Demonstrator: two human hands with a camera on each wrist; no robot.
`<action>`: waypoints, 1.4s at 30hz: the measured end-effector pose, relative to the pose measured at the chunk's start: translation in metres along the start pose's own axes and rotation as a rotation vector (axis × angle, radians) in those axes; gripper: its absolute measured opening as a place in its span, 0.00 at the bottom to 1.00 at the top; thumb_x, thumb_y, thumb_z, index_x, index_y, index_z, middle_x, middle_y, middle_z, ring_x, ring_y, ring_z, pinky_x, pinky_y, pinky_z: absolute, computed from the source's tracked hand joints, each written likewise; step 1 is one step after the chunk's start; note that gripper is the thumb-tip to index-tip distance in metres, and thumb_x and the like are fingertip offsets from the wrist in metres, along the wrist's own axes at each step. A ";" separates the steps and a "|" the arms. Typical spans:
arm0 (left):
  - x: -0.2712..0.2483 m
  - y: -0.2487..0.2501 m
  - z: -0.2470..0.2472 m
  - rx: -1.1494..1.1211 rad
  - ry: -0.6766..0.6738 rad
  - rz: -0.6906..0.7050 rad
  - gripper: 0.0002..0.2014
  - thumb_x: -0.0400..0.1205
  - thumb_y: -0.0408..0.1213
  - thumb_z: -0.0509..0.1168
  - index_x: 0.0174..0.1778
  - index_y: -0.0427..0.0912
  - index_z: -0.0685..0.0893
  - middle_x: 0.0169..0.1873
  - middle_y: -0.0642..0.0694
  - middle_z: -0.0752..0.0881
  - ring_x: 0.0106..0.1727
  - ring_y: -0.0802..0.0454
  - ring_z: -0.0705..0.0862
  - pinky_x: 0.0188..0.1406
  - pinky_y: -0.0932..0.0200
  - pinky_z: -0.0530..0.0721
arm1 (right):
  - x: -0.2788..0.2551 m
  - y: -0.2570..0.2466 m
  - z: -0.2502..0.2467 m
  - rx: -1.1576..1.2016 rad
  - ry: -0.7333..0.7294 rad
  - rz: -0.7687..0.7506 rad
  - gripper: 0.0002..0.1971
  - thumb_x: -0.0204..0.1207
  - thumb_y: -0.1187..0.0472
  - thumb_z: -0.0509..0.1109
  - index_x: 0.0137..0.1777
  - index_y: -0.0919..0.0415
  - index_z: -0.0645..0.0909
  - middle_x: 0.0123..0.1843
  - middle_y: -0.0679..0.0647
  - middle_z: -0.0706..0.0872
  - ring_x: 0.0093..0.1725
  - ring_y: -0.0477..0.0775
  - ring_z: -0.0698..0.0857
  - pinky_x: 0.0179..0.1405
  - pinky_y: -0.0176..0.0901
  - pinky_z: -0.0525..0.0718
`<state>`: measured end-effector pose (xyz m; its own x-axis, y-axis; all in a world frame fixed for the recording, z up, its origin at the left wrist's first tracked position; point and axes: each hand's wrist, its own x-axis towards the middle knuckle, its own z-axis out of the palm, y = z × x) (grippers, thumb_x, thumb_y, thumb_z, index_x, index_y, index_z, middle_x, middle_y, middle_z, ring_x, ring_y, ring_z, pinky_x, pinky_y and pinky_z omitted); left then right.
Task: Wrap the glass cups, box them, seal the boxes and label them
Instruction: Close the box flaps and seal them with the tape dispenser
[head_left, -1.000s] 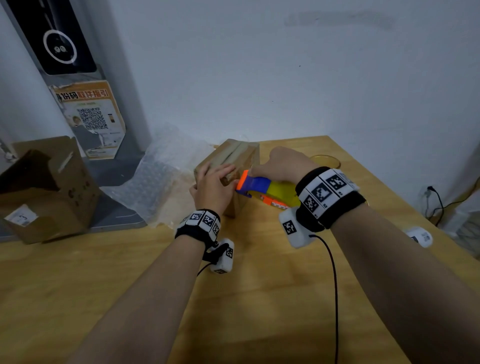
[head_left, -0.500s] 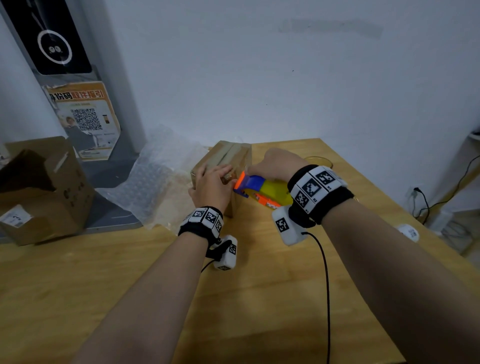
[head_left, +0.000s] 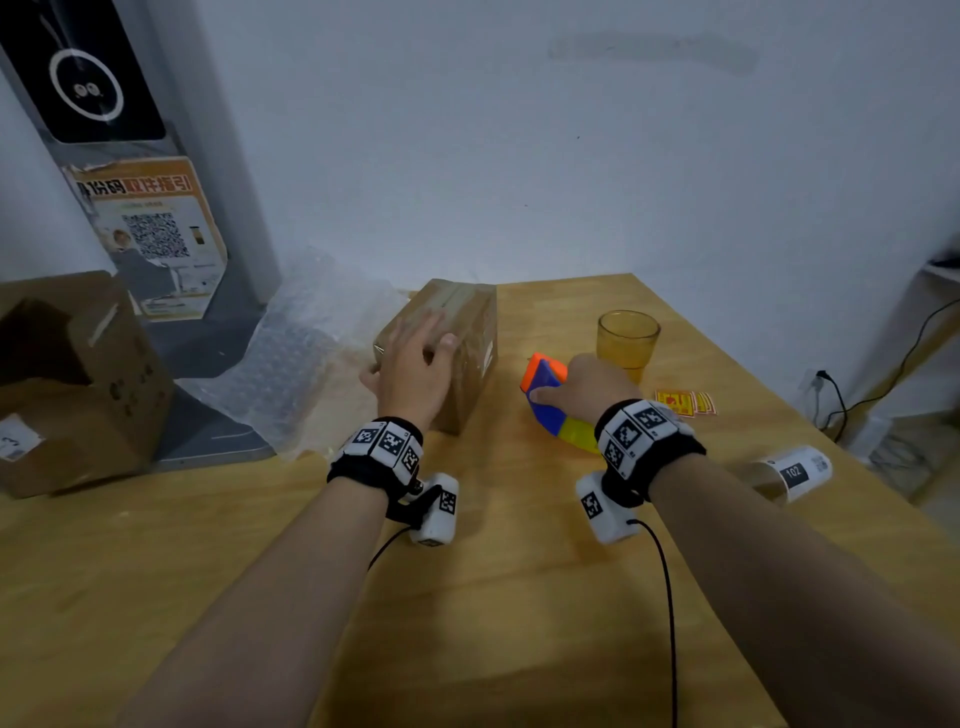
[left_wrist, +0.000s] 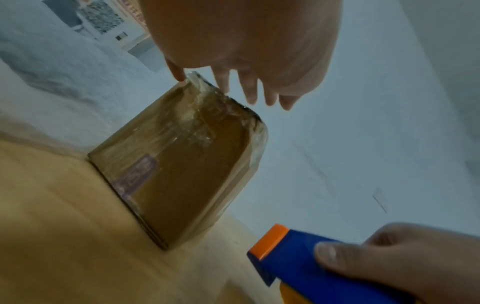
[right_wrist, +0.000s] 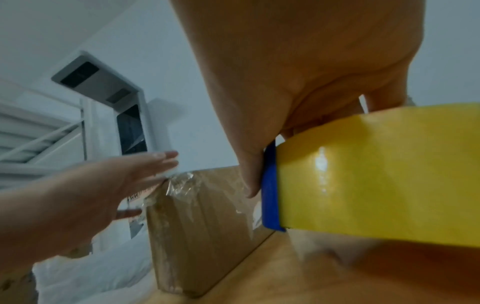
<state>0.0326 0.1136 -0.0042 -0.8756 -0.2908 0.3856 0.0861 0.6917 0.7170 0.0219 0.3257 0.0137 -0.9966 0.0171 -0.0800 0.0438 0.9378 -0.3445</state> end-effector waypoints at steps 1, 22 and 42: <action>0.001 -0.003 -0.003 -0.073 0.039 -0.008 0.21 0.89 0.49 0.61 0.80 0.64 0.75 0.85 0.60 0.67 0.89 0.56 0.56 0.84 0.32 0.47 | 0.001 -0.003 0.004 -0.015 -0.008 -0.001 0.26 0.79 0.36 0.73 0.38 0.57 0.72 0.33 0.55 0.76 0.30 0.54 0.75 0.26 0.44 0.69; 0.009 -0.038 -0.002 -0.601 -0.093 -0.292 0.33 0.83 0.60 0.69 0.82 0.54 0.68 0.69 0.52 0.78 0.70 0.51 0.80 0.69 0.47 0.83 | 0.034 -0.057 0.027 0.951 0.088 -0.155 0.31 0.81 0.37 0.72 0.77 0.53 0.73 0.71 0.49 0.80 0.61 0.44 0.82 0.55 0.40 0.81; 0.016 -0.026 0.021 -0.485 0.058 -0.299 0.35 0.73 0.60 0.79 0.73 0.60 0.71 0.55 0.65 0.81 0.53 0.66 0.85 0.56 0.57 0.88 | 0.048 -0.067 0.066 0.974 0.328 -0.233 0.32 0.67 0.35 0.78 0.69 0.46 0.81 0.65 0.40 0.86 0.63 0.40 0.85 0.64 0.50 0.88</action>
<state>0.0062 0.1049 -0.0289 -0.8691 -0.4724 0.1467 0.0590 0.1956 0.9789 -0.0239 0.2404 -0.0284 -0.9511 0.1017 0.2916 -0.2596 0.2484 -0.9332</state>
